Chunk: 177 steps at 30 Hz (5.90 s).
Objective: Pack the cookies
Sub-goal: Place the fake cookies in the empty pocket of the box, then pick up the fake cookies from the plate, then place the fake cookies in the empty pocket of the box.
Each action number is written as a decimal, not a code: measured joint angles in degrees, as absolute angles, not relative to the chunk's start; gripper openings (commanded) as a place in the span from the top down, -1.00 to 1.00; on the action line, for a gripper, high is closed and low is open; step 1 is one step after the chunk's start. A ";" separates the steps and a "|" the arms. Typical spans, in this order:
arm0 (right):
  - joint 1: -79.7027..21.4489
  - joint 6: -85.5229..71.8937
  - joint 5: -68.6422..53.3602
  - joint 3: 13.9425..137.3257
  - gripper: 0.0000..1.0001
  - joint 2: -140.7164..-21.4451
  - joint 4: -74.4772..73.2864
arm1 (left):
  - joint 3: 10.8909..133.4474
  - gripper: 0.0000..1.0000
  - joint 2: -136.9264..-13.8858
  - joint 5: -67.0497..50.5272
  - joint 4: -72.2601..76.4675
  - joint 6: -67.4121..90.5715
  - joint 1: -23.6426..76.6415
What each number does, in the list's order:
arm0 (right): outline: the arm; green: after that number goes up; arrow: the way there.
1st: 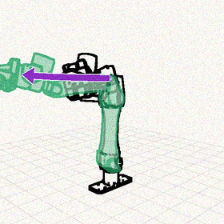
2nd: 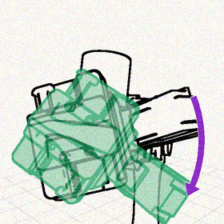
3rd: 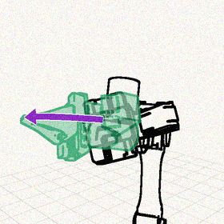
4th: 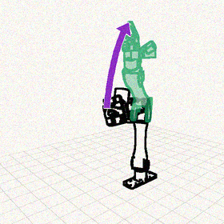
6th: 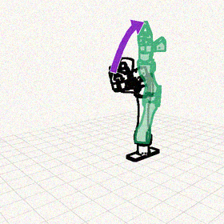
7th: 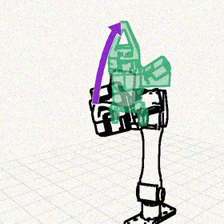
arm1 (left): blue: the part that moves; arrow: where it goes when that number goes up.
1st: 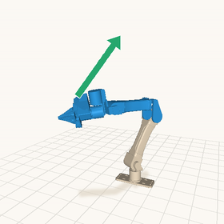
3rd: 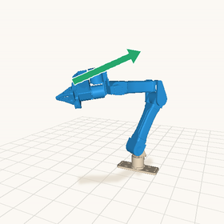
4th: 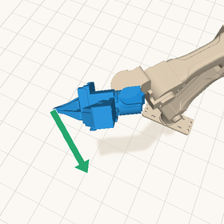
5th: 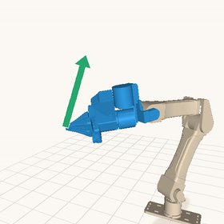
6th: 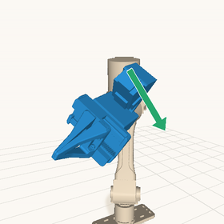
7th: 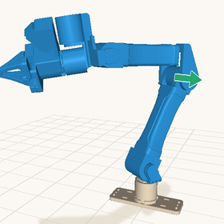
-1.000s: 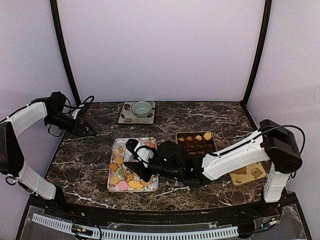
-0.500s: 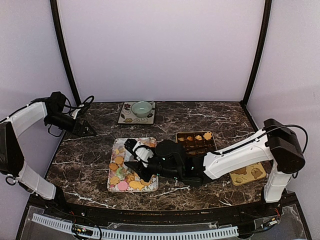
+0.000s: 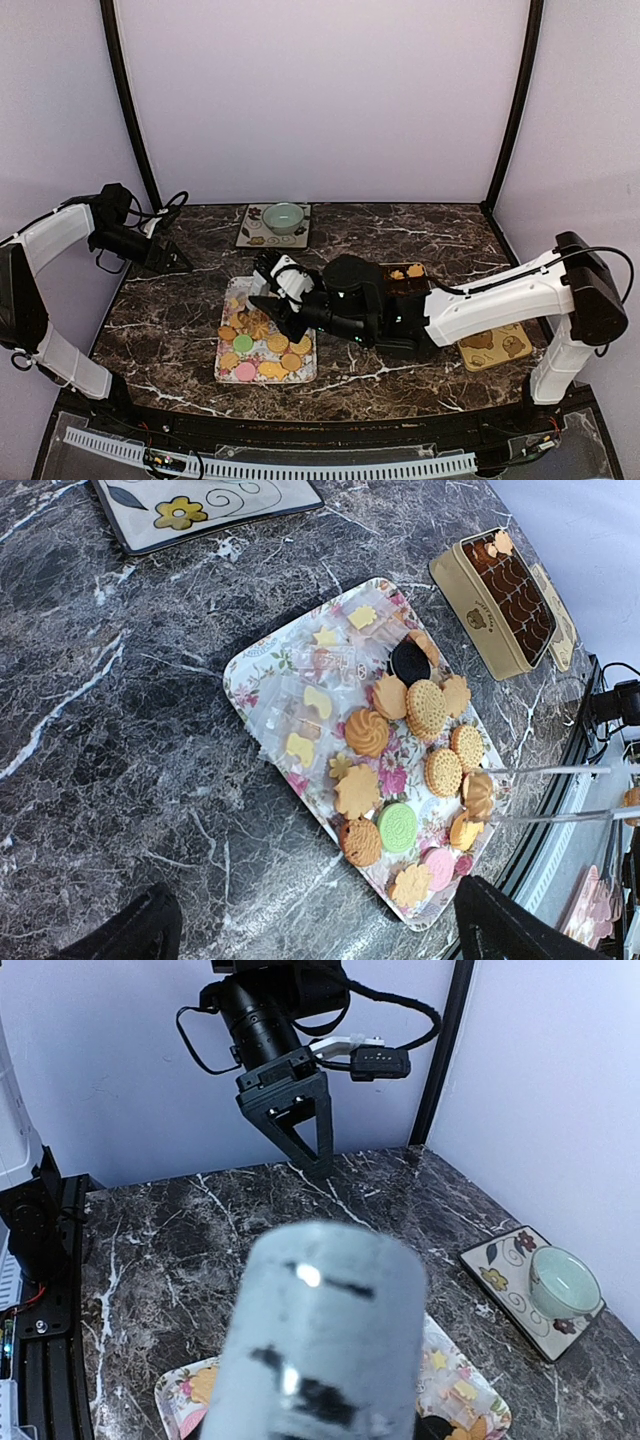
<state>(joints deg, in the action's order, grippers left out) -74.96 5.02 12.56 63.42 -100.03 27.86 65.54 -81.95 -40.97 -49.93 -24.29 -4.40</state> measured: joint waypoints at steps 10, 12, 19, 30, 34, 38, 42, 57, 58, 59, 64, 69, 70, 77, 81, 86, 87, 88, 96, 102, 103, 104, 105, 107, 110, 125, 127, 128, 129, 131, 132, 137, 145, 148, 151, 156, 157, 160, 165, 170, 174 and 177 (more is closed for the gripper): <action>-63.75 7.73 16.38 58.11 0.53 -88.33 26.98 | 65.54 -0.96 -81.95 -41.04 -50.09 -24.29 -4.40; -61.04 8.03 17.32 56.38 0.53 -86.00 27.14 | 65.54 -0.96 -81.95 -41.01 -50.22 -24.29 -4.40; -55.33 8.32 19.53 48.77 0.53 -81.23 26.48 | 65.54 -0.95 -81.95 -41.04 -50.28 -24.29 -4.40; -53.21 8.27 20.69 45.06 0.52 -79.88 26.09 | 65.54 -0.95 -81.95 -41.04 -50.35 -24.27 -4.40; -53.08 7.95 20.67 44.82 0.51 -79.29 26.11 | 65.54 -0.95 -81.95 -41.04 -50.37 -24.27 -4.40; -53.08 7.44 20.67 43.99 0.50 -79.05 26.17 | 65.54 -0.95 -81.95 -41.04 -50.39 -24.29 -4.40; -53.08 6.90 20.64 42.96 0.49 -79.02 26.09 | 65.54 -0.95 -81.95 -41.04 -50.41 -24.29 -4.40; -53.08 5.63 20.62 42.72 0.17 -78.72 26.09 | 65.54 -0.95 -81.95 -41.04 -50.46 -24.27 -4.40; -53.08 5.52 20.62 42.72 0.17 -78.46 26.06 | 65.54 -0.95 -81.95 -41.04 -50.46 -24.27 -4.40; -53.08 5.50 20.60 42.72 0.17 -78.17 26.06 | 65.54 -0.95 -81.95 -41.04 -50.46 -24.27 -4.40; -53.23 5.45 19.73 43.05 0.20 -76.18 25.63 | 65.54 -0.95 -81.95 -41.04 -50.52 -24.25 -4.40; -56.38 5.28 18.72 46.37 0.20 -75.75 23.42 | 65.54 -0.95 -81.95 -41.06 -50.83 -24.27 -4.40; -57.43 5.26 18.33 47.11 0.20 -75.85 23.18 | 65.54 -0.95 -81.95 -41.06 -50.83 -24.25 -4.40; -68.14 3.60 14.39 56.16 0.20 -83.85 23.90 | 65.54 -0.96 -81.95 -41.08 -50.85 -24.25 -4.40; -72.93 2.46 10.76 62.41 0.20 -93.45 24.36 | 65.54 -0.95 -81.95 -41.04 -50.87 -24.21 -4.40; -75.79 2.17 5.91 68.05 0.19 -102.48 23.81 | 65.54 -0.96 -81.95 -41.01 -50.87 -24.18 -4.40; -76.01 2.04 4.93 68.97 0.20 -103.63 23.66 | 65.54 -0.96 -81.95 -41.01 -50.87 -24.18 -4.40; -76.09 1.91 3.95 69.91 0.19 -104.73 23.55 | 65.54 -0.95 -81.95 -40.99 -50.87 -24.18 -4.40; -76.14 1.17 -1.08 75.24 0.20 -110.02 24.14 | 65.54 -0.96 -81.95 -40.82 -50.94 -24.21 -4.40; -76.14 1.21 -1.76 77.38 0.21 -113.27 24.27 | 65.54 -0.96 -81.93 -40.62 -51.09 -24.27 -4.40; -76.14 1.26 -1.76 77.69 0.22 -113.75 24.29 | 65.54 -0.96 -81.91 -40.53 -51.11 -24.32 -4.40; -76.14 1.30 -1.74 77.87 0.22 -114.21 24.27 | 65.54 -0.96 -81.84 -40.40 -51.11 -24.40 -4.40; -76.14 1.41 -1.69 78.00 0.22 -114.54 24.23 | 65.54 -0.95 -81.78 -40.27 -51.13 -24.45 -4.40; -76.14 1.52 -1.63 78.00 0.23 -114.83 24.18 | 65.54 -0.95 -81.60 -39.97 -51.13 -24.62 -4.40; -76.12 1.61 -1.50 78.00 0.23 -114.89 24.23 | 65.54 -0.96 -81.54 -39.92 -51.13 -24.77 -4.40; -75.70 2.81 1.06 76.42 0.23 -114.89 24.45 | 65.54 -0.95 -81.52 -39.94 -51.13 -24.82 -4.40; -75.70 3.20 1.58 75.90 0.23 -114.87 24.58 | 65.54 -0.96 -81.52 -39.94 -51.13 -24.82 -4.40; -75.70 3.38 1.74 75.88 0.23 -114.87 24.62 | 65.54 -0.96 -81.52 -39.94 -51.13 -24.82 -4.40; -75.70 3.57 1.87 75.88 0.23 -114.87 24.64 | 65.54 -0.95 -81.52 -39.94 -51.13 -24.82 -4.40; -75.70 3.68 2.00 75.88 0.26 -114.87 24.64 | 65.54 -0.95 -81.52 -39.97 -51.13 -24.82 -4.40; -75.70 3.73 2.00 75.88 0.29 -114.87 24.64 | 65.54 -0.96 -81.52 -39.97 -51.13 -24.82 -4.40; -75.70 3.62 1.98 75.90 0.47 -114.87 24.80 | 65.54 -0.96 -81.52 -39.90 -51.16 -24.86 -4.40; -75.53 3.55 2.26 76.31 0.60 -114.87 24.75 | 65.54 -0.96 -81.52 -39.88 -51.18 -24.86 -4.40; -75.20 3.55 2.50 76.31 0.66 -114.52 24.62 | 65.54 -0.95 -81.52 -39.88 -51.16 -24.86 -4.40; -74.19 3.51 2.81 75.81 0.75 -112.38 24.10 | 65.54 -0.96 -81.52 -39.90 -51.16 -24.86 -4.40; -71.53 2.52 3.46 73.08 0.83 -105.32 24.84 | 65.54 -0.95 -81.52 -39.88 -51.16 -24.86 -4.40; -70.83 2.33 3.68 71.99 0.83 -103.37 25.23 | 65.54 -0.96 -81.52 -39.88 -51.16 -24.86 -4.40; -69.12 2.26 4.82 69.21 0.85 -98.45 25.76 | 65.54 -0.95 -81.52 -39.86 -51.16 -24.86 -4.40; -65.30 2.85 8.16 60.58 0.83 -88.82 25.74 | 65.54 -0.96 -81.52 -39.86 -51.16 -24.86 -4.40; -58.26 3.16 11.55 51.96 0.82 -78.70 23.33 | 65.54 -0.95 -81.52 -39.99 -51.16 -24.84 -4.40; -53.01 3.42 14.13 46.44 0.81 -73.45 22.57 | 65.54 -0.95 -81.52 -40.01 -51.13 -24.82 -4.40; -50.94 3.77 14.85 43.27 0.81 -71.96 21.96 | 65.54 -0.95 -81.52 -40.01 -51.13 -24.82 -4.40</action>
